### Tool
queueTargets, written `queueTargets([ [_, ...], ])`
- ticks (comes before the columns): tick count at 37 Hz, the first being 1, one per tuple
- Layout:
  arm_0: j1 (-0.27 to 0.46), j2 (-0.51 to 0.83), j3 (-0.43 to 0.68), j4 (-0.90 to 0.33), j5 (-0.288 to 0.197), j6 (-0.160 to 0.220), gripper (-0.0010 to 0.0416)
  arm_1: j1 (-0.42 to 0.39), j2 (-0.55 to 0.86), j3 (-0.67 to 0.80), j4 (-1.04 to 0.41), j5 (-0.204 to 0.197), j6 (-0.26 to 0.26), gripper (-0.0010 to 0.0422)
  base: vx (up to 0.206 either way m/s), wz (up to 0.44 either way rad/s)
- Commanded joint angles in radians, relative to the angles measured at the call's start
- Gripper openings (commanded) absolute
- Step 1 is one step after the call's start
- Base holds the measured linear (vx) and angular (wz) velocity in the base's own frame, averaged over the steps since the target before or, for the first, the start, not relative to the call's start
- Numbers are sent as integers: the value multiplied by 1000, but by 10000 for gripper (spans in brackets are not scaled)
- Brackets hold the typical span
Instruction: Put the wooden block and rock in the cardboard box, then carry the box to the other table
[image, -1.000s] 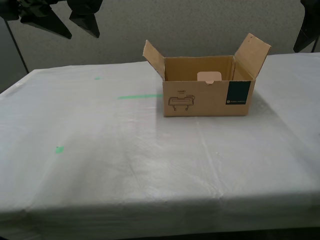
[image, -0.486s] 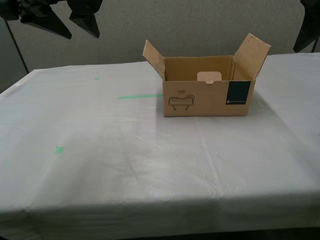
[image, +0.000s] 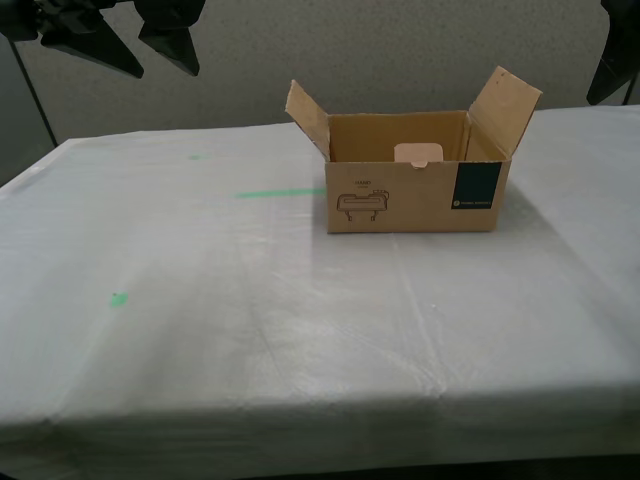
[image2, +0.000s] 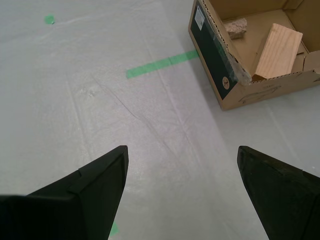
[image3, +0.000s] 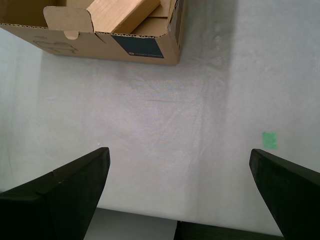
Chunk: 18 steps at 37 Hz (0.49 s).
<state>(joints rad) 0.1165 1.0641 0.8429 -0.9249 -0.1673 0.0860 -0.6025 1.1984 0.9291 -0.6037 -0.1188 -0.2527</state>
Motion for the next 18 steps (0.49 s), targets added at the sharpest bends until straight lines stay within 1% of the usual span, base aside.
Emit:
queueTargets([
  [1, 0, 0, 0, 2, 1, 0, 390, 0, 0, 1, 0, -4, -2, 295, 0, 0],
  [18, 0, 0, 0, 2, 1, 0, 390, 0, 0, 1, 0, -4, -2, 295, 0, 0],
])
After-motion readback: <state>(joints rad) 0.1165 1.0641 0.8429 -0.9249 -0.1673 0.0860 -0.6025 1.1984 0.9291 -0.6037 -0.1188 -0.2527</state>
